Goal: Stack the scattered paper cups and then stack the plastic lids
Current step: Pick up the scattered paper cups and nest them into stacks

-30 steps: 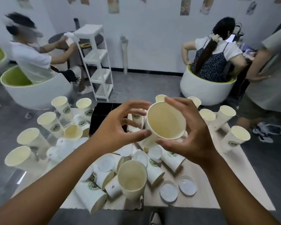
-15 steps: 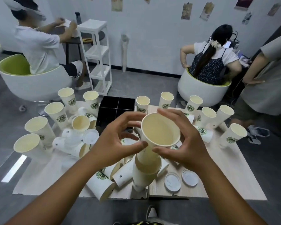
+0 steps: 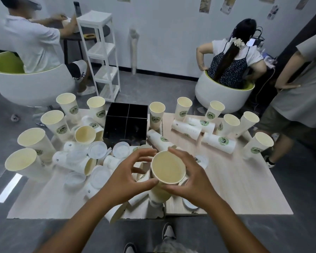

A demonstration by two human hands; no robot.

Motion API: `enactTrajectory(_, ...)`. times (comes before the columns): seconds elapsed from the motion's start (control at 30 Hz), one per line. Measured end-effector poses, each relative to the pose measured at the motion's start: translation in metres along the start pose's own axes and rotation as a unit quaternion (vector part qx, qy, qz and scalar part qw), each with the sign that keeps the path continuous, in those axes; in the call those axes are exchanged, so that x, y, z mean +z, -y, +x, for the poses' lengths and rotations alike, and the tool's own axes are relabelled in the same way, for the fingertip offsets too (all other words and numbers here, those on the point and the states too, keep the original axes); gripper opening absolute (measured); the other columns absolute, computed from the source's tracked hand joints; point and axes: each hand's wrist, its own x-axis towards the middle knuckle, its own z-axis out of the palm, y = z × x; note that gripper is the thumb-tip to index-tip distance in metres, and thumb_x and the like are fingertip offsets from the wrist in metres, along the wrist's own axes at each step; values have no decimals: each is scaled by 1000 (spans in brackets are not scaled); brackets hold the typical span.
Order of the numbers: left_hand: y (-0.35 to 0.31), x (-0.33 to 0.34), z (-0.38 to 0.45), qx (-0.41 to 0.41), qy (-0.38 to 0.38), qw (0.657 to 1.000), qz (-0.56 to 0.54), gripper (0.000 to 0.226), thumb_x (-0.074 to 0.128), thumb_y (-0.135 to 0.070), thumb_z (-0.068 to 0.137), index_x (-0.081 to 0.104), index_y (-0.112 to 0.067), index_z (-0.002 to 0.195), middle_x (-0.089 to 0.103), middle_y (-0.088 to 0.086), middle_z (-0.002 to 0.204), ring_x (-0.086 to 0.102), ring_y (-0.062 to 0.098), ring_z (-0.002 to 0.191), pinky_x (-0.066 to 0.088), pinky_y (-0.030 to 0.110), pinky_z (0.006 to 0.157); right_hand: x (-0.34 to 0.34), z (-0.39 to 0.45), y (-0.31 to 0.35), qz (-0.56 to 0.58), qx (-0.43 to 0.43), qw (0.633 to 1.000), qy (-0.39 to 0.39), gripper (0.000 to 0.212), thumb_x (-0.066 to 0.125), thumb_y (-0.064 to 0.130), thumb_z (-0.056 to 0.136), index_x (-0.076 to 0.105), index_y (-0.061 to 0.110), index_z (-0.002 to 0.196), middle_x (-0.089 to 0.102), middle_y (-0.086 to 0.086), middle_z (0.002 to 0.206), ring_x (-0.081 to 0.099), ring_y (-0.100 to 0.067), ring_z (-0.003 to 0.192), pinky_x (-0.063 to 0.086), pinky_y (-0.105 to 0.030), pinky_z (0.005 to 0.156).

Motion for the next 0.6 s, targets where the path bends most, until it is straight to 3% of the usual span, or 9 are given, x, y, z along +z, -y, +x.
enactTrajectory(0.13, 12, 5, -2, -24, 13, 999, 28, 71, 88, -29, 78, 53, -49, 136, 60, -24, 139, 57, 6, 131, 57, 39, 97, 15, -10, -25, 4, 47, 999, 10, 97, 92, 53, 65, 37, 62, 144, 43, 31, 147, 37, 5, 140, 37, -30, 116)
enactTrajectory(0.3, 21, 14, 1, -44, 14, 999, 28, 69, 89, -27, 79, 55, -44, 137, 61, -25, 137, 57, 3, 130, 58, 37, 95, 15, -14, -30, 55, 60, 997, 19, 87, 82, 54, 74, 35, 58, 147, 41, 27, 152, 38, -3, 144, 39, -33, 114)
enactTrajectory(0.4, 27, 17, 1, -57, 13, 998, 22, 66, 89, -27, 80, 56, -44, 135, 64, -25, 133, 59, 1, 127, 59, 36, 94, 15, -13, -32, 67, 70, 995, 12, 79, 79, 54, 76, 39, 56, 144, 42, 26, 151, 41, -3, 141, 43, -29, 110)
enactTrajectory(0.6, 32, 19, 2, -65, 20, 998, 4, 64, 87, -27, 81, 57, -43, 135, 64, -22, 134, 60, 3, 127, 60, 37, 93, 18, -11, -38, 88, 80, 993, 25, 82, 82, 51, 76, 37, 57, 143, 42, 33, 146, 42, 5, 135, 41, -19, 105)
